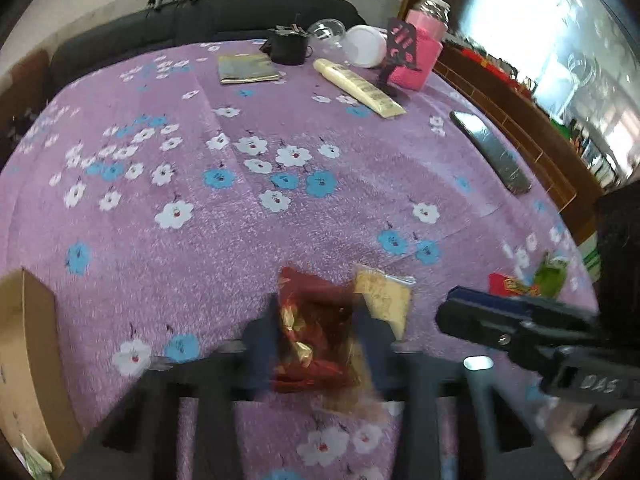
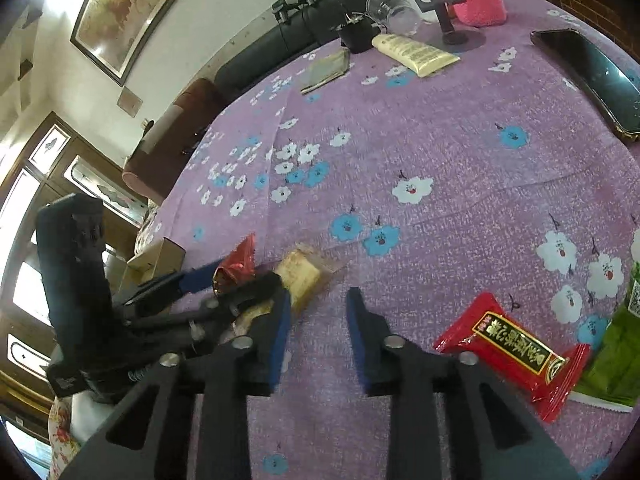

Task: Organize snacks
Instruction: 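Grasp the red gold-print candy with the left gripper while the right grasps the cream bread packet, then carry both snacks over the cardboard box and open both grippers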

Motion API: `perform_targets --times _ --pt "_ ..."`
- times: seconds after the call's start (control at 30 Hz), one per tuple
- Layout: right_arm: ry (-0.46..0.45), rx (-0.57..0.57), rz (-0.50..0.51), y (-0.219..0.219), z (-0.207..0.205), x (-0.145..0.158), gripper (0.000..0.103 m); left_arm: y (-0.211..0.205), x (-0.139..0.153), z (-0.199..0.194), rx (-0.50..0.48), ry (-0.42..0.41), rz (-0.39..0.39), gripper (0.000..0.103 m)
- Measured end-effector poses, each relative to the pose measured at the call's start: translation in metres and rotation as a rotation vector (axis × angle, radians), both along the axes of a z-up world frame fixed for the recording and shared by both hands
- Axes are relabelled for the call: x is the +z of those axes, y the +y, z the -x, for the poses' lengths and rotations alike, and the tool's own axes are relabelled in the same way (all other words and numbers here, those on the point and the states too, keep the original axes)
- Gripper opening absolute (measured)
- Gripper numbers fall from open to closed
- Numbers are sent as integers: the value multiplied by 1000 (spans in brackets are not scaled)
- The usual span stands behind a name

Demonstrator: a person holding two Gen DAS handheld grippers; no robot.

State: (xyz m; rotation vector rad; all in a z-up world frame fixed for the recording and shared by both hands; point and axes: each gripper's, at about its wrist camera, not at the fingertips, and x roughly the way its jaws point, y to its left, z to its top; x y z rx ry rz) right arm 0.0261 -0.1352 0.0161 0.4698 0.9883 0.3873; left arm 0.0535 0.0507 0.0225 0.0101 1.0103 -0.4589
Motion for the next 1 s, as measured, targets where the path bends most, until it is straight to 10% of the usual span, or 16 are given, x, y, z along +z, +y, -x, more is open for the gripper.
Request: perform_targets --times 0.5,0.6,0.67,1.0 --pt "14 -13 265 79 -9 6 64 98 65 88 183 -151 162 32" --pt "16 -23 476 115 -16 1 63 123 72 107 234 -192 139 32" --pt "-24 -21 561 127 -12 -1 39 140 74 114 261 -193 150 32" --pt "-65 -16 327 85 12 27 32 221 81 142 383 -226 182 33"
